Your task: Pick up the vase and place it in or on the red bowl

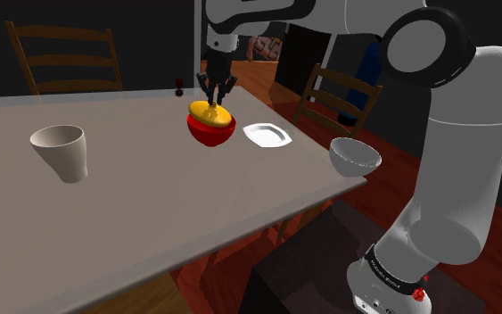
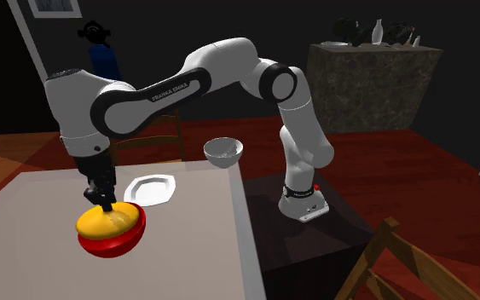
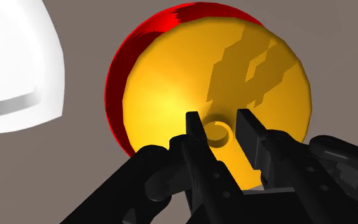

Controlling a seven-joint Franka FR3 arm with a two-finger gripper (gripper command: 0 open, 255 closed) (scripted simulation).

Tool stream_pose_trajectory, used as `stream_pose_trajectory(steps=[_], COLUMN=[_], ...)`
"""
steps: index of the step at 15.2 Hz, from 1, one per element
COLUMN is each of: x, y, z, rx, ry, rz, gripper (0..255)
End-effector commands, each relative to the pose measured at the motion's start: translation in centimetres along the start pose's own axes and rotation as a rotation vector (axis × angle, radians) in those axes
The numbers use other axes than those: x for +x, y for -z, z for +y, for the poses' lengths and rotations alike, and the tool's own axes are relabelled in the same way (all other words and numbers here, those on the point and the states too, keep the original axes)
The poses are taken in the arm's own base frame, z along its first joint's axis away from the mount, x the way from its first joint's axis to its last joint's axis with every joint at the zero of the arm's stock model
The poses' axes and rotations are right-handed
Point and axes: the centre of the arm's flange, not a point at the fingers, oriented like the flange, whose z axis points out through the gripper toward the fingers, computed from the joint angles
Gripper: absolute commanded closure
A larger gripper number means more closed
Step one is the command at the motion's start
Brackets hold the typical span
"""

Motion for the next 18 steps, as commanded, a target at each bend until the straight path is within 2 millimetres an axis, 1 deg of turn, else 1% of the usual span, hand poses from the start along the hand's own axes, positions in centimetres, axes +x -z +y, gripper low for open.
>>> stream_pose_trajectory(steps=[1,6,9,10,18], x=[0.0,0.0,0.0,0.0,0.0], y=[0.0,0.0,4.0,5.0,5.0], z=[0.0,0.0,0.0,0.0,0.0], rx=[0.0,0.0,0.0,0.0,0.0], ry=[0.0,0.0,0.0,0.0,0.0], rz=[0.0,0.0,0.0,0.0,0.0], gripper=[0,0,0,0,0])
